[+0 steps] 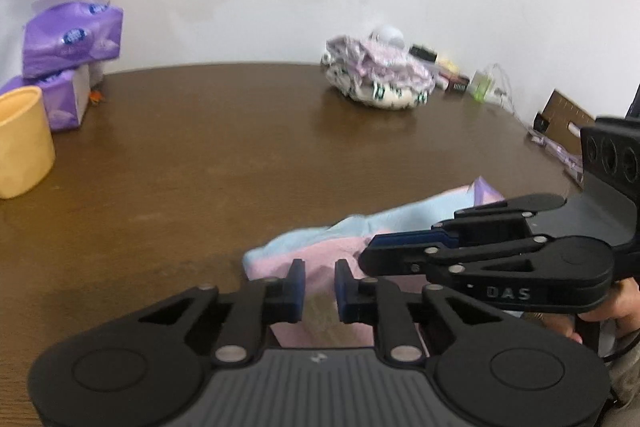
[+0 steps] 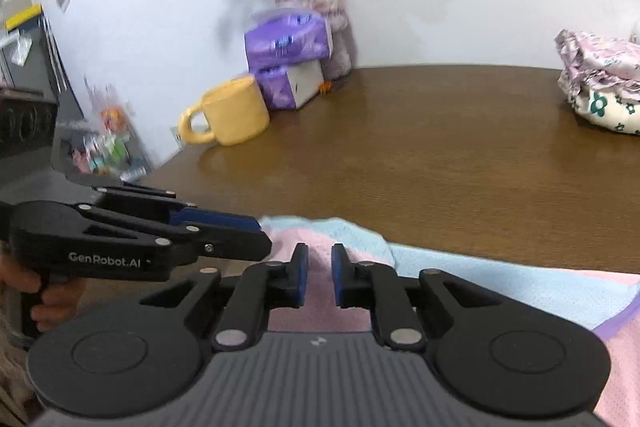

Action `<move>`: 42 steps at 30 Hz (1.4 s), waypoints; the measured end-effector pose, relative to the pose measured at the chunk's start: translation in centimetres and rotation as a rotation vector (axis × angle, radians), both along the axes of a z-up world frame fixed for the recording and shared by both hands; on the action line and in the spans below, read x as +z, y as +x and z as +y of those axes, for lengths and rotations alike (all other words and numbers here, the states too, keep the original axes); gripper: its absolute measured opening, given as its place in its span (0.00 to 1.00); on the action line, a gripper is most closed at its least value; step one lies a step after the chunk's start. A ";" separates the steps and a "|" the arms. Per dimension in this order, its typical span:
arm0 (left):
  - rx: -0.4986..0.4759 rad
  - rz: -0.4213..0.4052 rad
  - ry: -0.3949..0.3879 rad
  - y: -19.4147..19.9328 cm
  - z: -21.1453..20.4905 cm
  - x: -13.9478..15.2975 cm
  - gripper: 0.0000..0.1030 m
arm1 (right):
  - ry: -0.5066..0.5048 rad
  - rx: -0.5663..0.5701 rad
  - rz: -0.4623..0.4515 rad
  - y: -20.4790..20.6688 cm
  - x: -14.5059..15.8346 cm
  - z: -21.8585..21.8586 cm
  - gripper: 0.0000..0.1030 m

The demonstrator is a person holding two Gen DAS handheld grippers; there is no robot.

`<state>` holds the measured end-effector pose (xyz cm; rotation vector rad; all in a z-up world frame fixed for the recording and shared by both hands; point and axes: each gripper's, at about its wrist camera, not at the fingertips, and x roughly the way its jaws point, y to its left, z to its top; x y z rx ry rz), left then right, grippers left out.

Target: Fold clothes

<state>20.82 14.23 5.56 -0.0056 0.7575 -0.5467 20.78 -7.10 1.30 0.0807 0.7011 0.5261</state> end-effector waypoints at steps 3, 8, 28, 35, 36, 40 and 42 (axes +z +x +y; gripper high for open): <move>0.012 0.018 -0.019 -0.1 0.3 0.1 0.15 | -0.007 -0.021 0.026 0.1 -0.3 -0.2 0.11; 0.015 -0.042 -0.037 -2.0 1.3 1.6 0.21 | 0.000 0.017 -0.009 -2.2 1.4 -0.4 0.13; 0.067 -0.100 0.103 -11.7 -0.7 -0.9 0.38 | -0.148 0.072 -0.060 -10.5 0.5 -1.7 0.19; 0.098 -0.138 0.214 -12.1 -2.2 -2.1 0.35 | -0.216 0.056 -0.095 -10.3 -0.5 -0.4 0.19; 0.103 -0.138 0.219 -12.0 -2.2 -2.2 0.32 | -0.208 0.056 -0.097 -10.1 -0.6 -0.4 0.19; 0.114 -0.150 0.223 -12.2 -2.2 -2.1 0.08 | -0.166 0.053 -0.106 -10.1 -0.4 -0.5 0.01; 0.115 -0.157 0.228 -12.4 -2.2 -2.0 0.05 | -0.139 0.048 -0.095 -10.2 -0.1 -0.9 0.00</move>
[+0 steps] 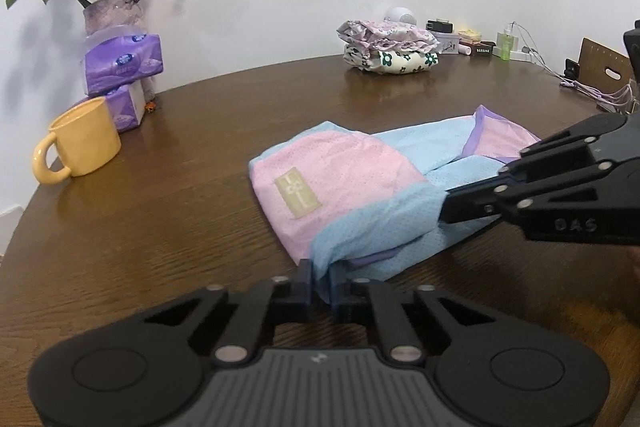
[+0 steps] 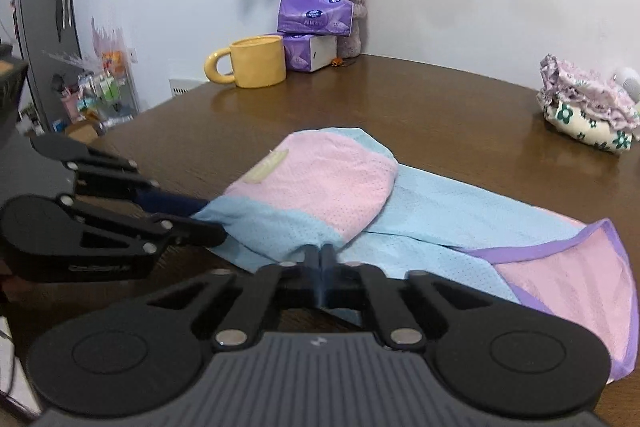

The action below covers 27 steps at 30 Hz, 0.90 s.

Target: Fold clothes

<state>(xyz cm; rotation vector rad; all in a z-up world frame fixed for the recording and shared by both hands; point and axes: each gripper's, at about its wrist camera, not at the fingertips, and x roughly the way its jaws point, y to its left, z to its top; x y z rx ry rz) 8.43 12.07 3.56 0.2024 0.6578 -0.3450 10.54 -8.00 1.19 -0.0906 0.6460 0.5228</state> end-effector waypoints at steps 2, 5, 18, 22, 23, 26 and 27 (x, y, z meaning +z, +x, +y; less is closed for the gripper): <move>0.000 -0.002 0.004 -0.1 0.0 -0.1 0.04 | 0.027 -0.007 0.011 -0.1 0.2 -0.4 0.00; 0.006 -0.003 0.005 -0.1 0.1 -0.2 0.04 | 0.067 -0.017 0.053 0.0 0.2 -0.9 0.00; -0.014 -0.037 -0.216 -0.3 2.2 2.9 0.54 | 0.150 -0.014 0.018 0.0 2.3 -2.2 0.15; 0.045 0.010 -0.182 1.7 1.2 1.8 0.42 | 0.102 -0.002 0.012 1.4 1.7 -0.9 0.15; 0.047 0.034 -0.185 2.1 1.2 1.4 0.32 | 0.080 0.000 0.023 1.6 1.3 -0.5 0.15; 0.052 0.068 -0.175 2.6 1.1 0.3 0.27 | 0.015 -0.010 0.041 1.9 0.0 0.1 0.15; 0.053 0.070 -0.169 2.6 1.1 0.2 0.28 | 0.000 -0.015 0.046 1.9 -0.4 0.2 0.15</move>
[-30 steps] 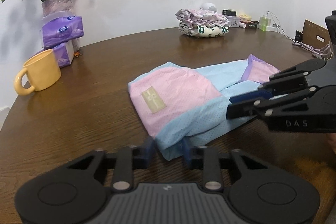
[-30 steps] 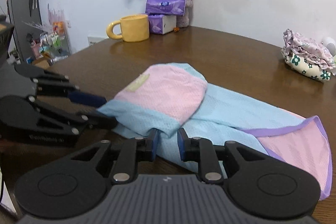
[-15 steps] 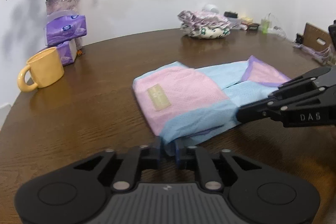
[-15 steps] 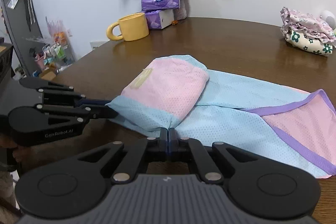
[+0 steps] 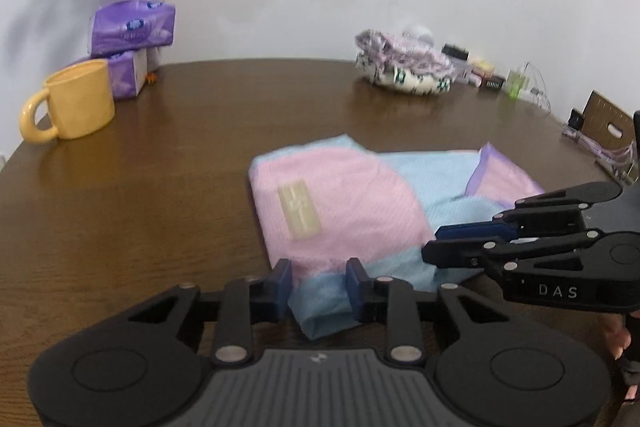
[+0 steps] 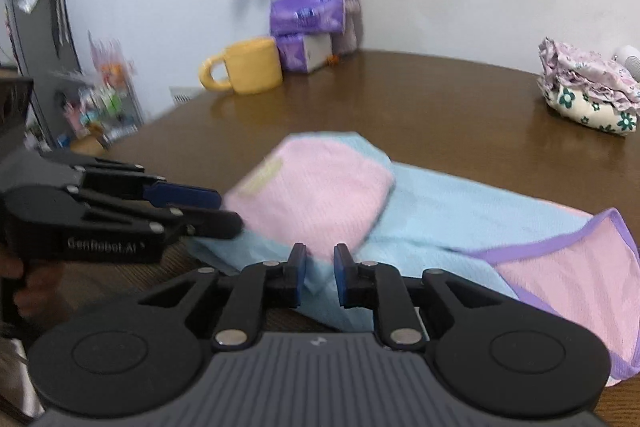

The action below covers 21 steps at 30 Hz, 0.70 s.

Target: Fold clothes

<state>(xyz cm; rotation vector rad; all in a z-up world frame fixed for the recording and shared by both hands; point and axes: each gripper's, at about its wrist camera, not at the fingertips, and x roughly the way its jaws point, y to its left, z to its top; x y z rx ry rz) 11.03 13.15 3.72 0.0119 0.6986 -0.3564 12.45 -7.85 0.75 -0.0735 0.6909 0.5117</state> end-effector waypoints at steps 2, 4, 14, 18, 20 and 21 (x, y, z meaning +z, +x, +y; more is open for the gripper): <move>0.010 -0.001 -0.006 -0.1 0.0 0.2 0.30 | -0.003 -0.001 0.004 -0.1 -0.5 -0.1 0.15; 0.020 -0.003 -0.034 -0.3 0.3 0.5 0.43 | 0.006 0.001 0.001 -0.2 -0.4 -0.3 0.15; 0.165 0.137 -0.260 0.5 3.6 0.6 0.61 | 0.051 -0.170 -0.035 -0.7 1.5 -7.1 0.19; 0.238 0.183 -0.376 1.8 4.7 0.0 0.61 | 0.071 -0.261 -0.012 -0.1 1.0 -10.9 0.21; 0.265 0.188 -0.412 2.4 5.0 -0.2 0.61 | 0.079 -0.288 -0.012 0.1 0.7 -12.3 0.26; 0.275 0.189 -0.428 2.6 5.1 -0.3 0.61 | 0.085 -0.294 -0.014 0.2 0.6 -12.9 0.27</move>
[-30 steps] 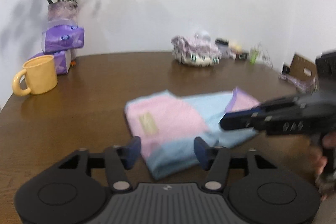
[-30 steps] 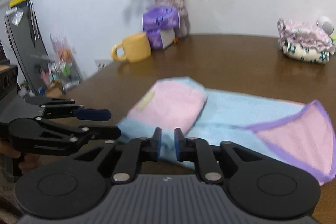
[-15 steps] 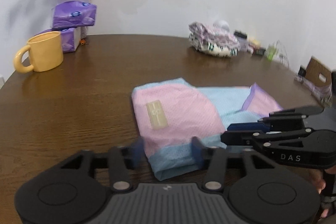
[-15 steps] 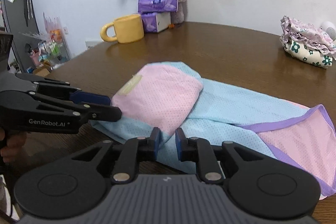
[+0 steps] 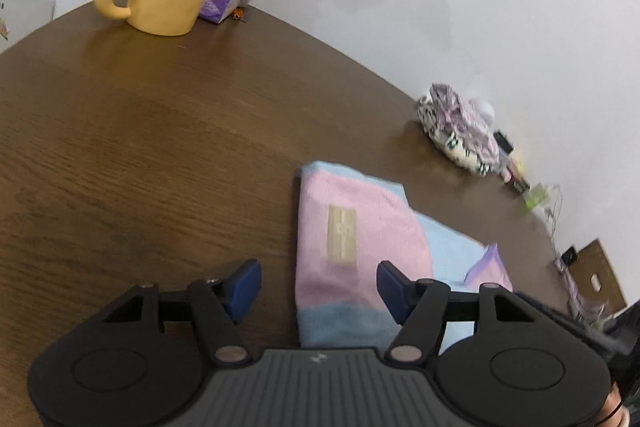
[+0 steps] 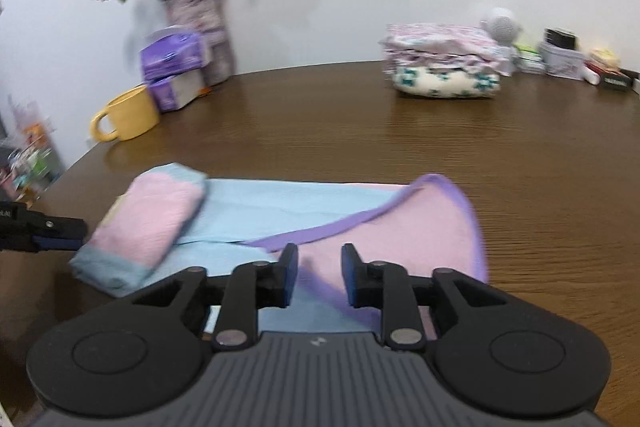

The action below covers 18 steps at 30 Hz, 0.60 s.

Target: Fold clothes

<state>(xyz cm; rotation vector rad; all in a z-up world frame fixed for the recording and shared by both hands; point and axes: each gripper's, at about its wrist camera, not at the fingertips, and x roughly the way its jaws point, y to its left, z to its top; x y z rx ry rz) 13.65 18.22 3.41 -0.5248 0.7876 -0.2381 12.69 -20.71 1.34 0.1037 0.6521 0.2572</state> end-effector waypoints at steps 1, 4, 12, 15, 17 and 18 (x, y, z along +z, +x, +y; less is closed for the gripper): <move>0.004 -0.004 -0.009 0.2 0.0 -0.1 0.61 | 0.006 -0.004 -0.002 0.1 -0.1 -0.6 0.28; 0.018 -0.007 -0.015 1.0 0.0 -0.2 0.58 | 0.027 -0.010 -0.009 0.4 -0.2 -2.0 0.28; 0.035 -0.007 -0.009 2.4 0.3 -0.7 0.35 | 0.090 0.041 -0.001 1.4 -0.9 -4.3 0.33; 0.022 -0.012 -0.014 2.5 0.3 -0.8 0.35 | 0.129 0.057 0.011 1.9 -1.2 -5.5 0.33; 0.019 -0.012 -0.019 2.5 0.4 -0.8 0.35 | 0.161 0.060 0.023 2.4 -1.4 -6.2 0.33; 0.017 -0.013 -0.019 2.5 0.3 -0.9 0.35 | 0.175 0.060 0.029 2.6 -1.6 -6.5 0.33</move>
